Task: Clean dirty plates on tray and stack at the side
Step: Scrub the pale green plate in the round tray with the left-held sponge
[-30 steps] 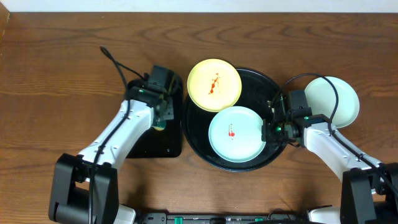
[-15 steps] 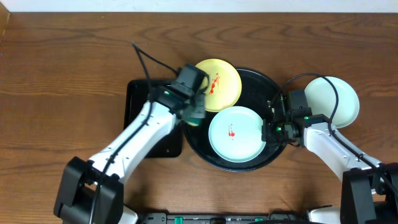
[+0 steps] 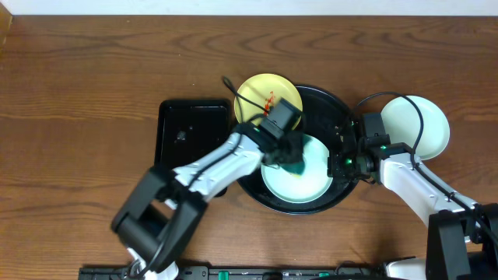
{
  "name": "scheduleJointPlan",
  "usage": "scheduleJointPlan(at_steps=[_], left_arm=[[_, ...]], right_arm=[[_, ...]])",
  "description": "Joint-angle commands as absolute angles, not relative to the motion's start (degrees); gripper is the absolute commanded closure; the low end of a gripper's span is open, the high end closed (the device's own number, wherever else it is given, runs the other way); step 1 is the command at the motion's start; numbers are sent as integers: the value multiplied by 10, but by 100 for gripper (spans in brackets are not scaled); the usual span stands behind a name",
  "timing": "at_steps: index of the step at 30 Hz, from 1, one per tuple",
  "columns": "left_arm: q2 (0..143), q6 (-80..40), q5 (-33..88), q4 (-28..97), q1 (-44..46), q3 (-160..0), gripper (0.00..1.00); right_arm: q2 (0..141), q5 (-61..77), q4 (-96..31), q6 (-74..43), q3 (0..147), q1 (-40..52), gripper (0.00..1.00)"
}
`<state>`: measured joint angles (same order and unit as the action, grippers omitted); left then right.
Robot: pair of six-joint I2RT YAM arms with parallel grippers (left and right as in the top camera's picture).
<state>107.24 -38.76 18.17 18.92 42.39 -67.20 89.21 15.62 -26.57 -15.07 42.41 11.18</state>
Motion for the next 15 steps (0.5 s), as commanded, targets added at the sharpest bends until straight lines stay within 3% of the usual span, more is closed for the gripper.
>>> scheduleJointPlan(at_steps=[1,10,15], left_arm=[[1087,-415,200,187,444,-679,93],[1093,-415,23,327,422,-679,93],[1086,-392,62,335,395,-682,93]], right_arm=[[898,152,-266,-158,422,117,99],[898,152,-267,-158,422,117,99],[898,152,-266,-158,422,117,99]])
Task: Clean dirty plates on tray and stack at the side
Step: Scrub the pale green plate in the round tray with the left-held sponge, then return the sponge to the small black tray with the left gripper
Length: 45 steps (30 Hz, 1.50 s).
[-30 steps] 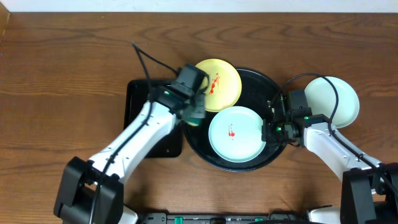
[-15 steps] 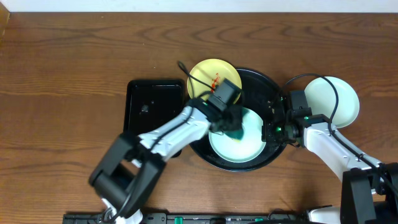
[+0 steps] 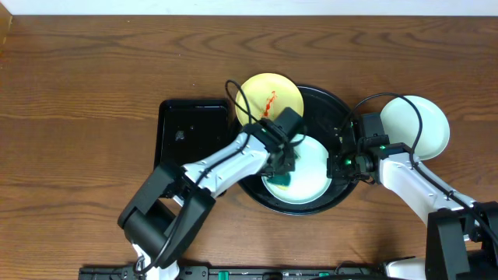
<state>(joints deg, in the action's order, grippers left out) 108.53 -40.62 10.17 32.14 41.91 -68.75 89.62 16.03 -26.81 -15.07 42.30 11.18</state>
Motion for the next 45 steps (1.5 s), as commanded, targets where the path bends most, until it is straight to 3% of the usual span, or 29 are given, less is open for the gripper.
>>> scheduleJointPlan(at_steps=[1,11,24,29,36,45], left_arm=[[1081,-377,84,333,392,-686,93],[977,-345,142,259,393,-707,93],[1064,-347,150,241,446,-704,93],[1106,-347,142,248,451,-704,93],[1101,-338,7,327,431,-704,93],[988,-264,57,334,411,-704,93]], right_arm=[[898,152,-266,-158,422,117,99],[898,148,-266,-158,422,117,99],[898,148,-267,-159,422,117,99],[898,148,-273,-158,422,117,99],[898,148,-276,-158,422,117,99],[898,135,-276,-158,422,117,99]])
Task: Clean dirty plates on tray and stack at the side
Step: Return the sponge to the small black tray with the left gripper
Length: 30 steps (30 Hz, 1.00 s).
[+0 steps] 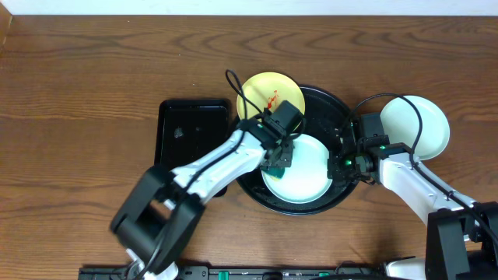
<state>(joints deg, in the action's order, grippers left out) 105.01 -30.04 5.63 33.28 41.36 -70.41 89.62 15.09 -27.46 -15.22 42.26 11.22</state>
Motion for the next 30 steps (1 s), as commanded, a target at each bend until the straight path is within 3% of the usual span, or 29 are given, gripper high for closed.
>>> scheduleJointPlan(at_steps=[1,7,12,20,24,30], left_arm=[[966,-258,69,334,411,-704,93],[871,-225,68,348,389,-704,93],[839,-221,69,387,302,-704,93],[851,-176,74,430,142,-703,93],[868,-138,147,420,72,-690,93],[922,-81,176,415,15,-681,93]], right_arm=[[898,135,-275,-158,422,117,99],[897,135,-268,-158,422,117,99],[873,113,-291,-158,429,117,99],[786,-3,-311,-153,452,117,99],[742,-68,-310,-123,465,117,99],[688,-166,-309,-79,485,119,99]])
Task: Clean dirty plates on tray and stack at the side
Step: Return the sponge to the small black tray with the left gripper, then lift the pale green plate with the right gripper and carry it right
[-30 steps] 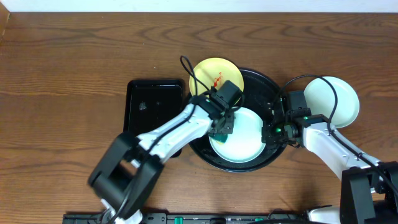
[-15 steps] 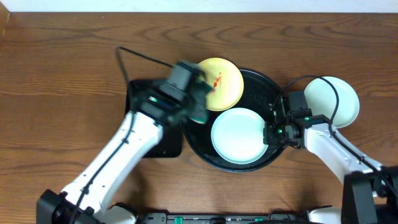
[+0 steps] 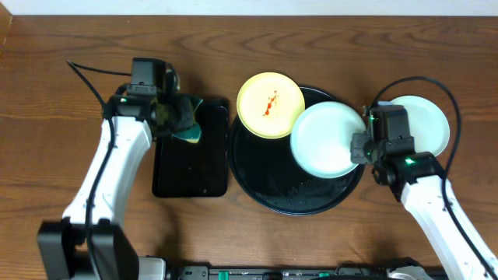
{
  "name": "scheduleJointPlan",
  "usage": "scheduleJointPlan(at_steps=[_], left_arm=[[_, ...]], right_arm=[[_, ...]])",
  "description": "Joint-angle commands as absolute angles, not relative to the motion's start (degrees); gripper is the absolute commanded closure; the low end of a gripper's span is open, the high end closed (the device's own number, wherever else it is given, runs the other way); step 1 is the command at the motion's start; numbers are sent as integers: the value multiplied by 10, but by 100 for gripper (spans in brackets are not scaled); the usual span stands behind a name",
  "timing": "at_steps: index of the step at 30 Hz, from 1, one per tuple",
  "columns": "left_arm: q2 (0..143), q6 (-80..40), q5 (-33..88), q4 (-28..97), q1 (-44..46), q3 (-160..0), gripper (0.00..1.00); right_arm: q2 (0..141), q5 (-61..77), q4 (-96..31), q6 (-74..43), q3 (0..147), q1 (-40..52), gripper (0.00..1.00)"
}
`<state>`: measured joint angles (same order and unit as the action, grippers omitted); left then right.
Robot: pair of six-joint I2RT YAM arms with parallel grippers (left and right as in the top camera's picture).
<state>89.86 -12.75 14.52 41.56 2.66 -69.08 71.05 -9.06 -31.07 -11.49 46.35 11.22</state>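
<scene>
A pale green plate hangs tilted over the right part of the round black tray, with my right gripper shut on its right rim. A yellow plate smeared with red rests on the tray's far rim. My left gripper is shut on a green sponge over the far left corner of the black rectangular tray. A second pale plate lies on the table to the right, partly hidden by my right arm.
The rectangular tray sits just left of the round one, almost touching it. Cables trail from both arms over the wooden table. A dark bar runs along the table's front edge.
My left gripper has gone with the sponge from the pale green plate to the rectangular tray at the left. The right gripper has carried that plate up and right, off the tray's floor.
My left gripper pressed the sponge on the pale green plate in the round tray, at its left, then lower, then upper left, while the right gripper held its rim. Now the sponge is at the rectangular tray and the plate is raised toward the right-hand plate.
</scene>
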Motion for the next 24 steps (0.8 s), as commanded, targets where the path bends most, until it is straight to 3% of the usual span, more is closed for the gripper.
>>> scheduleJointPlan(at_steps=[1,17,24], left_arm=[[933,-77,176,415,13,-681,93],[1077,-77,173,406,14,-680,93],[1102,-77,164,401,14,-680,93]], right_arm=[[680,-180,-306,-64,489,122,99],[650,-510,-215,163,499,293,99],[650,-568,-158,244,499,362,99]])
